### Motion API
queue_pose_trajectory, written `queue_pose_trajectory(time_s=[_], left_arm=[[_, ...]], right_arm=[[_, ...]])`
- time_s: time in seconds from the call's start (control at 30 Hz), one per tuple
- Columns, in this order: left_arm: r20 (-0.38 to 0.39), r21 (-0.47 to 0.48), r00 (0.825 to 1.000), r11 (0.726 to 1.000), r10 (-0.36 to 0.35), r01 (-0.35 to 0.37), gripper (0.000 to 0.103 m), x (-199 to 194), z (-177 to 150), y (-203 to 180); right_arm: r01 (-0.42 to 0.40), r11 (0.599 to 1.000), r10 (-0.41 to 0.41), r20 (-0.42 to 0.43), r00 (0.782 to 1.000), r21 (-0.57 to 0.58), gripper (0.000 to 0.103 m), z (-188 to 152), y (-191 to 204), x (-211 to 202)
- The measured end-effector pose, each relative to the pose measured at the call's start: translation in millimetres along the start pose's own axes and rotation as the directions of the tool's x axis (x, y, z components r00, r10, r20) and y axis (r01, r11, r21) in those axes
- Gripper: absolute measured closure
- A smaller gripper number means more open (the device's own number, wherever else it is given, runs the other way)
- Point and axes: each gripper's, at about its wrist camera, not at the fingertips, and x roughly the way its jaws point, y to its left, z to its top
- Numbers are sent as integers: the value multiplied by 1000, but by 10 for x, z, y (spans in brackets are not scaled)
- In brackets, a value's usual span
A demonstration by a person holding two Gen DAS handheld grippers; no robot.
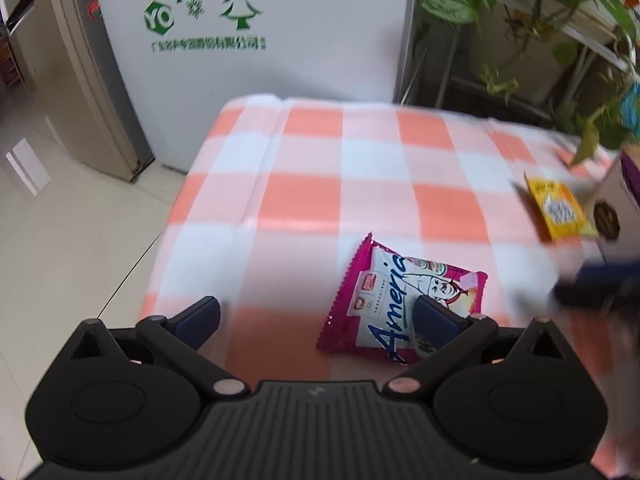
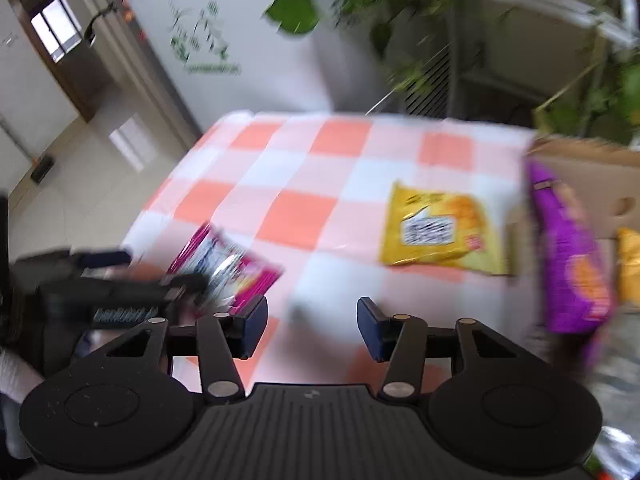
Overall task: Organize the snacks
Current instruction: 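Grasp the pink Ameria packet with left while right grasps the yellow waffle packet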
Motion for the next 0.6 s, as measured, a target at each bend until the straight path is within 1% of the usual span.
queue_pose_trajectory(time_s=[0.07, 0.13, 0.23, 0.3, 0.33, 0.4, 0.5, 0.6], left_arm=[[-14, 15, 1000, 1000, 15, -14, 0, -67, -54, 32], [-7, 35, 1000, 999, 30, -30, 1, -121, -86, 45], [4, 64, 999, 997, 35, -35, 1, -158, -76, 46], [10, 59, 1000, 998, 24, -24, 1, -177, -41, 48], [12, 52, 1000, 999, 15, -16, 1, -184, -23, 49], [18, 40, 1000, 999, 1, -1, 1, -192, 15, 44], [43, 60, 999, 998, -6, 3, 1, -204, 40, 16], [47, 84, 999, 996, 9, -13, 1, -189, 38, -8]], right_arm=[[40, 999, -41, 44, 998, 9, 44, 0, -27, -79], [85, 996, -87, 80, 993, 34, 42, -17, -29, -64], [165, 983, -171, 81, 982, 81, 40, -33, -6, 131], [214, 971, -224, 92, 970, 111, 31, -22, 28, 246], [231, 964, -245, 105, 964, 129, 29, -8, 49, 300], [254, 955, -273, 122, 954, 152, 22, 28, 64, 384], [306, 927, -340, 143, 930, 215, 19, 75, 32, 468], [328, 911, -369, 140, 919, 252, 16, 136, 2, 561]])
